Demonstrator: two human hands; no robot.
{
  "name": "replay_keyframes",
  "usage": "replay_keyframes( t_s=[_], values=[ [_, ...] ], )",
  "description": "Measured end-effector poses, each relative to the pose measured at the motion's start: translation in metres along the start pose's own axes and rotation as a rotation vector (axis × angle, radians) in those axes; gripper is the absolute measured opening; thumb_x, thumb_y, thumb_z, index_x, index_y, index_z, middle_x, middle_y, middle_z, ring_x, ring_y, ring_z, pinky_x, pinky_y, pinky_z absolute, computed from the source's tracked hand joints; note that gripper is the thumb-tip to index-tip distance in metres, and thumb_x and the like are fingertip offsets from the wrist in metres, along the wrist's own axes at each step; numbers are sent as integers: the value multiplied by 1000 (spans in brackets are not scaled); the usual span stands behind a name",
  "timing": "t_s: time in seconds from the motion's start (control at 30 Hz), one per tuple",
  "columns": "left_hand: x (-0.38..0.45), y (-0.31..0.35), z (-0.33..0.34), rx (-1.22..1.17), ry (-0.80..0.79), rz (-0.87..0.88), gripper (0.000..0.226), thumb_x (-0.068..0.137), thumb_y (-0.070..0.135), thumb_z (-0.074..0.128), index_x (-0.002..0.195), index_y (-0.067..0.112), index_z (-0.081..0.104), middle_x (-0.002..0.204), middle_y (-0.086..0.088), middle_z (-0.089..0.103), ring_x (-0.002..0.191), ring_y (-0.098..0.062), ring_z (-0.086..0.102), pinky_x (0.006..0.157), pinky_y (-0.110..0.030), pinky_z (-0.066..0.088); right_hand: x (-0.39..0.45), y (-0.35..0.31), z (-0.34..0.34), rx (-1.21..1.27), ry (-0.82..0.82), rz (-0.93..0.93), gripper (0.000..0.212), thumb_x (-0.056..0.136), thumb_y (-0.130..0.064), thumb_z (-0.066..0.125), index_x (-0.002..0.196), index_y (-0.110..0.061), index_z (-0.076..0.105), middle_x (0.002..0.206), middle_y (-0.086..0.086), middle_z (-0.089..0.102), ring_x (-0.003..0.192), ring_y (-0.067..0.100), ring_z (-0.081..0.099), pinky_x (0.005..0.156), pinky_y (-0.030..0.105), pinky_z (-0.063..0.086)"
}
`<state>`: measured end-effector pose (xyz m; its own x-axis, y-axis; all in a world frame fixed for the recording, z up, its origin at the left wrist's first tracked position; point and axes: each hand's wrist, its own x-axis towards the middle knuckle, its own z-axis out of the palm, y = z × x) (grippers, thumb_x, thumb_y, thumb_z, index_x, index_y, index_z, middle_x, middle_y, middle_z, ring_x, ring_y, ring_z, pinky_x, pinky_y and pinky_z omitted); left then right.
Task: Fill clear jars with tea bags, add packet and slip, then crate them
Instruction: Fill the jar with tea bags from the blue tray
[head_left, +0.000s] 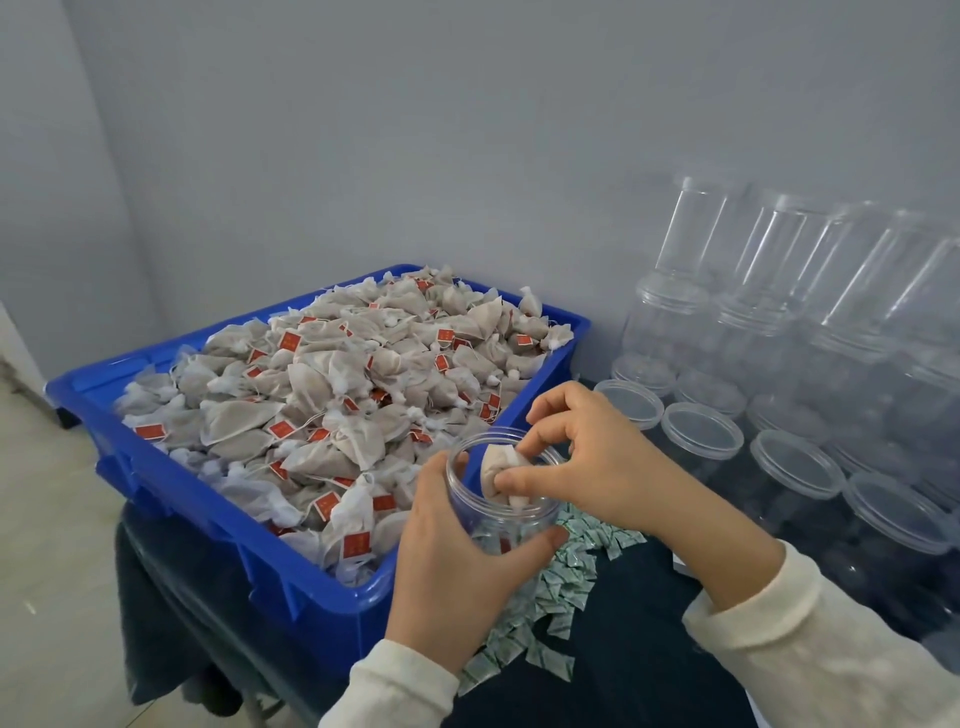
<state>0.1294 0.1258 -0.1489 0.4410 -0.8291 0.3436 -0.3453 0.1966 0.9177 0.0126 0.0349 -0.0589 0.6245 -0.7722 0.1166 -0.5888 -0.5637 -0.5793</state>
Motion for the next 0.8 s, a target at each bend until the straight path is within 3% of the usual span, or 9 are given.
replay_keyframes(
  t_s=[0.17,0.27,0.4,0.5,0.67,0.8],
  values=[
    [0,-1,1,17,-13,-8,99,46,65,79,131,32,39,112,29,53,107,12,50,82,-10,44,1,3,0,7,-82,27,20,68,-53,79,72,-34,71,110,-27,41,110,-2,39,78,11,31],
    [-1,-2,2,44,-20,3,100,47,64,78,132,30,39,115,28,52,108,12,49,81,-4,42,1,2,-1,-23,-132,21,20,71,-52,77,76,-33,73,108,-29,42,109,-3,41,76,10,30],
    [0,-2,2,31,-11,6,99,46,66,77,131,33,39,116,31,48,110,20,42,79,-1,39,0,-1,-1,15,-182,30,13,75,-46,76,69,-37,70,104,-31,44,99,-21,41,72,9,31],
    [0,-1,2,35,-21,14,97,47,68,76,129,35,38,118,28,50,111,13,47,82,-3,39,1,-1,-1,-10,-176,2,10,78,-40,76,70,-38,69,103,-29,47,93,-29,38,70,7,29],
    [0,0,2,15,-16,10,96,46,67,77,129,37,39,117,28,51,111,7,50,85,-9,42,6,2,-1,11,-160,6,15,80,-34,75,67,-36,68,102,-29,50,94,-16,48,71,8,30],
    [0,2,1,-4,-8,6,85,44,68,76,117,49,38,110,32,52,107,8,52,85,-14,45,12,2,-5,93,-162,5,14,81,-33,74,68,-31,70,96,-18,63,93,-4,58,72,12,39]
  ],
)
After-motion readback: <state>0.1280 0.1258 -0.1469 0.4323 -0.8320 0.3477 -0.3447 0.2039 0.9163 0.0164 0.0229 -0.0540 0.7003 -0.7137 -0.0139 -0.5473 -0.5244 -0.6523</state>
